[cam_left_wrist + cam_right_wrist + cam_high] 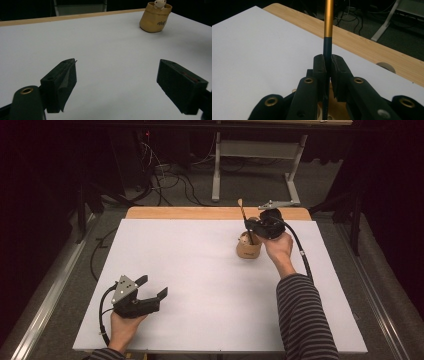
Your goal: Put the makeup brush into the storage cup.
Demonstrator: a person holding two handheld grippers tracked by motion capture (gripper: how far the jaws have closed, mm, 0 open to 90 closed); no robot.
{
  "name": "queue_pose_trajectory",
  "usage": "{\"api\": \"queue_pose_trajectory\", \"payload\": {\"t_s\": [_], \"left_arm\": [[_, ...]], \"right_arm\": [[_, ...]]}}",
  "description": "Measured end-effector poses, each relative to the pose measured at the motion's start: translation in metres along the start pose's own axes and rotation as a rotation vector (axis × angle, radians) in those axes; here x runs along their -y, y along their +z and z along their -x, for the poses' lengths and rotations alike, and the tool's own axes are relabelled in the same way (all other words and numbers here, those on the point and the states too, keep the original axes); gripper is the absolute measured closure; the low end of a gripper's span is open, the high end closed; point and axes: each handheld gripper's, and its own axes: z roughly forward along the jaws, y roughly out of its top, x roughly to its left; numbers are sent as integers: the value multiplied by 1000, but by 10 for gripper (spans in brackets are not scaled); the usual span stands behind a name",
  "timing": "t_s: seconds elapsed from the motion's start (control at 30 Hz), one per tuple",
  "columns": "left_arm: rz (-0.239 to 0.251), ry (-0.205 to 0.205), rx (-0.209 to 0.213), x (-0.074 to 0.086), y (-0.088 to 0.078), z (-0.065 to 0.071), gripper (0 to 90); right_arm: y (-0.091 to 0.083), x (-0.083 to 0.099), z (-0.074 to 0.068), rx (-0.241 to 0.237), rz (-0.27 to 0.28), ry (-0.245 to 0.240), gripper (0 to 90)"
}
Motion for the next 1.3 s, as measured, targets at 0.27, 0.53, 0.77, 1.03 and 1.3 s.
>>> {"api": "queue_pose_trajectory", "payload": {"t_s": [0.27,0.53,0.77,1.03,1.3], "left_arm": [[0,2,2,0,0,0,168],[0,1,2,0,0,0,168],[1,2,1,0,0,0,168],[-3,4,-1,0,0,1,168],[-3,6,0,0,1,1,168]], "right_arm": [[1,4,3,3,-22,5,846],[3,8,3,5,-34,9,846],[5,11,3,2,-53,14,838],[1,11,4,13,-71,25,744],[-14,8,3,-1,-51,30,671]]}}
